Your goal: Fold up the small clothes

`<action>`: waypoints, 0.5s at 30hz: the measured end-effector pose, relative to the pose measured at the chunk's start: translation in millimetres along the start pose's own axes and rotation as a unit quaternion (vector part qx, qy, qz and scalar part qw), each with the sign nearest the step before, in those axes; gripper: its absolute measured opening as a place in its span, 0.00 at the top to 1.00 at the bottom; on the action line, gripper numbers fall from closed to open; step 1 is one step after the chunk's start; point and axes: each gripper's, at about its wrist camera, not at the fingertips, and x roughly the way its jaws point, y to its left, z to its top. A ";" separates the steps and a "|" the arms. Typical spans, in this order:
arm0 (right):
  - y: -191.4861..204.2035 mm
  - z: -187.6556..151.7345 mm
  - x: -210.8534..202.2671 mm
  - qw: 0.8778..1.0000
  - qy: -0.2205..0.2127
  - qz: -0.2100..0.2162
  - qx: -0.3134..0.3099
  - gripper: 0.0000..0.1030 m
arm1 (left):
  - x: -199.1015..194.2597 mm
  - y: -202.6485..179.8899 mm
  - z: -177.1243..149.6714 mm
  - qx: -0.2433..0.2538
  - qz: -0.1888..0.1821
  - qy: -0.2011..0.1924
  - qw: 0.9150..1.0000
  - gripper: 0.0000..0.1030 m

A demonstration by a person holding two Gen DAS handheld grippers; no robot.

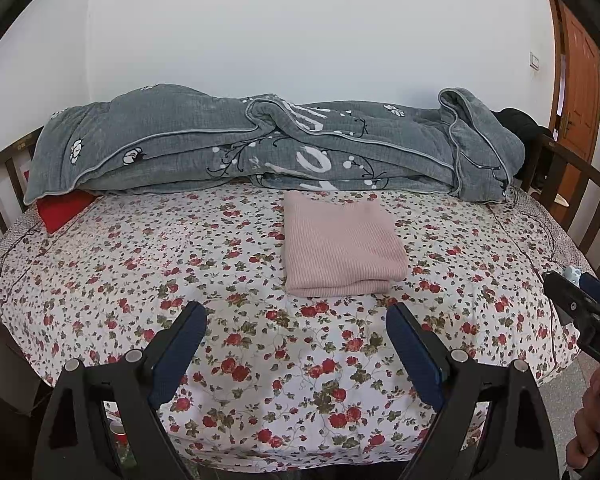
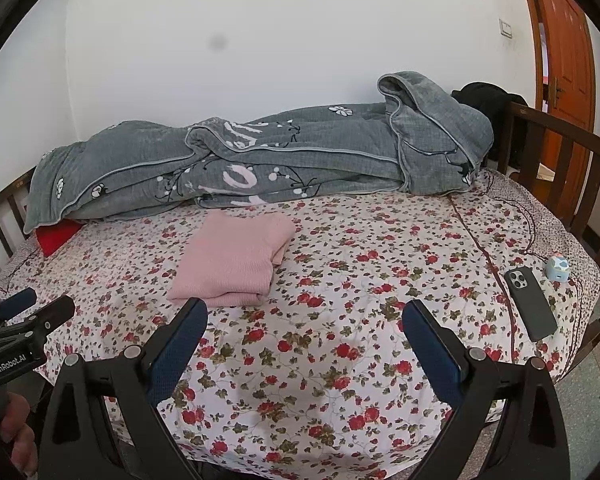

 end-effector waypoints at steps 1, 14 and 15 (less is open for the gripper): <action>0.1 0.1 0.0 1.000 0.000 0.000 0.000 0.06 | 0.0 -0.3 0.0 0.000 0.001 0.000 1.000 0.11; 2.2 0.7 -0.8 1.000 -0.001 0.000 -0.001 0.06 | -6.2 1.3 5.8 0.000 0.002 -0.006 1.000 0.11; 2.9 1.4 -0.7 1.000 -0.001 0.001 -0.002 0.06 | -6.3 1.1 6.1 0.000 0.002 -0.006 1.000 0.11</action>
